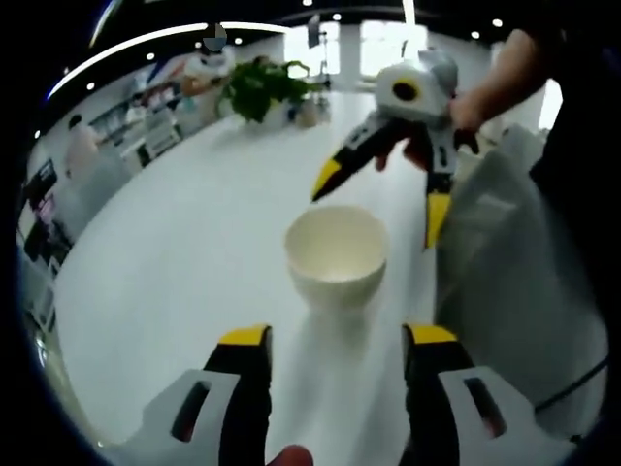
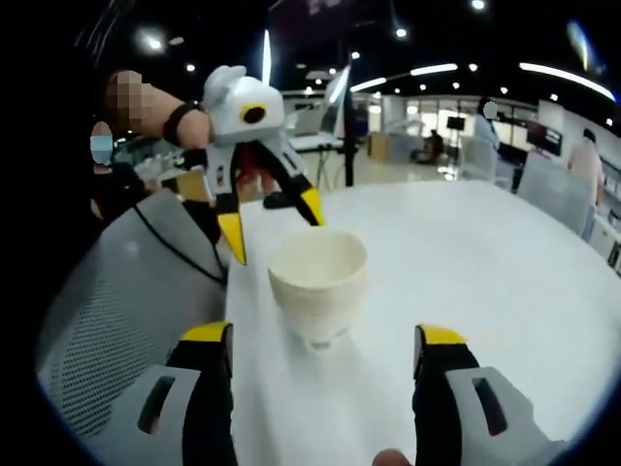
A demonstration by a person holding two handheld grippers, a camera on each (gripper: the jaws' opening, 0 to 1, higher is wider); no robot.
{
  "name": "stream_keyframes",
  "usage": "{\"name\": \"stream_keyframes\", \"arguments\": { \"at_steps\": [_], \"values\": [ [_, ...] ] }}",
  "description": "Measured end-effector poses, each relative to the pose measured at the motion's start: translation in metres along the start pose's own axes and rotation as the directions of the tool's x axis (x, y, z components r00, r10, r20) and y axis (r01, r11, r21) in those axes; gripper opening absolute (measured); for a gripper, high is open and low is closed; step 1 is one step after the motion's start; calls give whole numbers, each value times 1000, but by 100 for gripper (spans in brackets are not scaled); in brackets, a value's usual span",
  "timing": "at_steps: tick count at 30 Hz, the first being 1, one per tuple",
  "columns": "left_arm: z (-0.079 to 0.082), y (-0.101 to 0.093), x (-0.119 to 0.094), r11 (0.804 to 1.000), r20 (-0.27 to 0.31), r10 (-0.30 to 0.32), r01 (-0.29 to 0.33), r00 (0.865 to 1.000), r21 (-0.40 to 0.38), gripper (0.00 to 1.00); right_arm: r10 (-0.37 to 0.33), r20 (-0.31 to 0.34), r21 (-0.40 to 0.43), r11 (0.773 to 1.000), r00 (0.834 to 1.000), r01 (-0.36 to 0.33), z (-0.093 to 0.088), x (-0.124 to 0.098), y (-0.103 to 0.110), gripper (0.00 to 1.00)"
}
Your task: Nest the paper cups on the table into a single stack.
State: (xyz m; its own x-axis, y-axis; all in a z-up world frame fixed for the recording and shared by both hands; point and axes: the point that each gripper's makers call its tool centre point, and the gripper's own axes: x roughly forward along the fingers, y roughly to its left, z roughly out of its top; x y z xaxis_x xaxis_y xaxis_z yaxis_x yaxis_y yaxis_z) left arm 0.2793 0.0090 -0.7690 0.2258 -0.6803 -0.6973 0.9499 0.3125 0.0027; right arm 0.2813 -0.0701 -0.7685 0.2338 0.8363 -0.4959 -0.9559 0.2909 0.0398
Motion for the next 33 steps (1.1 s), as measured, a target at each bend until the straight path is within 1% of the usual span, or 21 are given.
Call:
{"name": "stream_keyframes", "arguments": {
  "at_steps": [5,9,12,15,17,20,22,24,27,33],
  "values": [
    [2,3,4,1000,4,-4,4,1000,7,50,21,-9,-23,1000,1000,-21,2,9,-1,66],
    [5,3,7,1000,6,-20,20,1000,24,47,34,-15,-41,999,999,-34,3,14,0,59],
    [6,5,9,999,5,-25,25,1000,27,47,28,-33,-55,998,999,-30,1,17,-1,58],
    [7,6,11,999,7,-29,29,1000,36,47,30,-34,-49,998,999,-32,1,19,-2,56],
    [8,6,13,999,6,-38,38,999,37,48,34,-18,-32,999,999,-34,4,21,-3,55],
    [8,6,14,998,2,-46,46,999,45,48,37,-27,-45,998,999,-38,4,25,-2,52],
    [10,6,15,998,9,-46,46,999,45,47,47,-28,-53,997,998,-49,6,27,-1,50],
    [13,7,16,998,13,-47,47,999,49,46,51,-37,-68,996,998,-53,5,29,-1,48],
    [15,5,18,996,4,-56,55,998,76,44,61,-38,-65,996,997,-64,6,30,0,45],
    [18,3,22,994,11,-74,72,997,79,42,78,-44,-72,994,996,-81,7,32,2,43]
  ]
}}
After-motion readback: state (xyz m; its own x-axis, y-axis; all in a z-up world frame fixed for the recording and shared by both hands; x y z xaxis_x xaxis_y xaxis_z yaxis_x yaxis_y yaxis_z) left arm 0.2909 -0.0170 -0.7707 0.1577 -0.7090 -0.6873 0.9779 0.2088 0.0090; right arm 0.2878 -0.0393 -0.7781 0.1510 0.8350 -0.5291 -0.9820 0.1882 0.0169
